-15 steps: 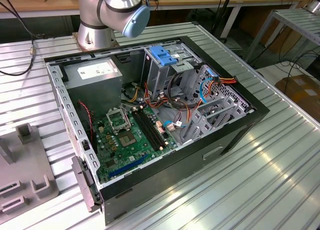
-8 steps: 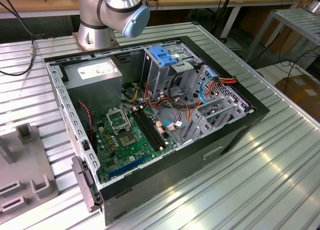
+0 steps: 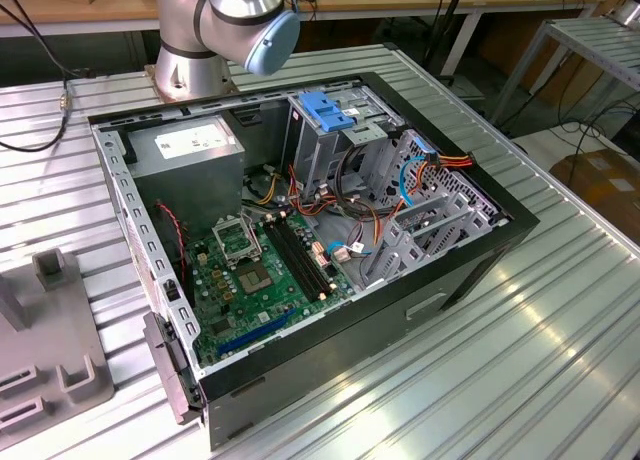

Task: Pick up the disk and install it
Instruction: 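Pick up the disk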

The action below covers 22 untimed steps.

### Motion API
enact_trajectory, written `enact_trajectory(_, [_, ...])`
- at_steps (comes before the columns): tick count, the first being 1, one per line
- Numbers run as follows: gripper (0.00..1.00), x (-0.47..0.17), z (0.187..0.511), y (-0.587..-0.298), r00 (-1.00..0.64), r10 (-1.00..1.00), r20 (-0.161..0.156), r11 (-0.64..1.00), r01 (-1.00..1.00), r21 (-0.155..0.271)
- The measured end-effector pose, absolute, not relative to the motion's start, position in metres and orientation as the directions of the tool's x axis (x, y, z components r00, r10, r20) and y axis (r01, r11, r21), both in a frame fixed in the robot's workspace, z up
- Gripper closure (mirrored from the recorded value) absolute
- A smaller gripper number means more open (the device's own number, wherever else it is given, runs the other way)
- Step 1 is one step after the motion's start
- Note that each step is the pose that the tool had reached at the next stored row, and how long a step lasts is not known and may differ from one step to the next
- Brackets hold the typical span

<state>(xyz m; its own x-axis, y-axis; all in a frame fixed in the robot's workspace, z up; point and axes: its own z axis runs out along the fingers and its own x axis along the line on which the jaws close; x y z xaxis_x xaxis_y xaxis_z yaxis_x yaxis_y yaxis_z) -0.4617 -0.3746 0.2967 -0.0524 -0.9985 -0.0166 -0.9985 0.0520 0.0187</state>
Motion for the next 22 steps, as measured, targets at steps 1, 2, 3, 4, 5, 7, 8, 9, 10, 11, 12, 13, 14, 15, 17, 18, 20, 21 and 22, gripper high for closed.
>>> enact_trajectory(1, [0.62, -0.4617, 0.2966, -0.3746, -0.052, -0.998, -0.017, 0.052, -0.998, 0.019])
enact_trajectory(2, [0.62, -0.4617, 0.2966, -0.3746, -0.053, -0.998, -0.017, 0.052, -0.998, 0.019])
enact_trajectory(3, [0.62, -0.4617, 0.2966, -0.3746, -0.053, -0.998, -0.017, 0.052, -0.998, 0.019])
enact_trajectory(4, [0.62, -0.4617, 0.2966, -0.3746, -0.053, -0.998, -0.017, 0.053, -0.998, 0.019])
enact_trajectory(5, [0.62, -0.4617, 0.2966, -0.3746, -0.053, -0.998, -0.017, 0.053, -0.998, 0.019])
enact_trajectory(7, [0.62, -0.4617, 0.2966, -0.3746, -0.053, -0.998, -0.017, 0.053, -0.998, 0.019])
enact_trajectory(8, [0.62, -0.4617, 0.2966, -0.3746, -0.053, -0.998, -0.017, 0.053, -0.998, 0.019])
enact_trajectory(9, [0.62, -0.4617, 0.2966, -0.3747, -0.044, -0.999, -0.017, 0.044, -0.999, 0.018])
enact_trajectory(10, [0.62, -0.4616, 0.2963, -0.3746, -0.036, -0.999, -0.017, 0.036, -0.999, 0.018])
enact_trajectory(11, [0.62, -0.4617, 0.2964, -0.3747, -0.022, -1.000, -0.017, 0.022, -1.000, 0.018])
enact_trajectory(12, [0.62, -0.4617, 0.2964, -0.3747, -0.018, -1.000, -0.017, 0.017, -1.000, 0.018])
enact_trajectory(13, [0.62, -0.4617, 0.2965, -0.3747, -0.017, -1.000, -0.017, 0.016, -1.000, 0.018])
enact_trajectory(14, [0.62, -0.4617, 0.2966, -0.3747, -0.017, -1.000, -0.017, 0.016, -1.000, 0.019])
enact_trajectory(15, [0.62, -0.4617, 0.2966, -0.3747, -0.017, -1.000, -0.017, 0.016, -1.000, 0.018])
enact_trajectory(17, [0.63, -0.4617, 0.2967, -0.3747, -0.016, -1.000, -0.017, 0.016, -1.000, 0.019])
enact_trajectory(18, [0.63, -0.4617, 0.2966, -0.3747, -0.016, -1.000, -0.017, 0.016, -1.000, 0.019])
enact_trajectory(20, [0.63, -0.4617, 0.2966, -0.3747, -0.016, -1.000, -0.017, 0.016, -1.000, 0.018])
enact_trajectory(21, [0.63, -0.4617, 0.2970, -0.3746, -0.016, -1.000, -0.017, 0.016, -1.000, 0.019])
enact_trajectory(22, [0.63, -0.4617, 0.2979, -0.3747, -0.016, -1.000, -0.017, 0.016, -1.000, 0.019])
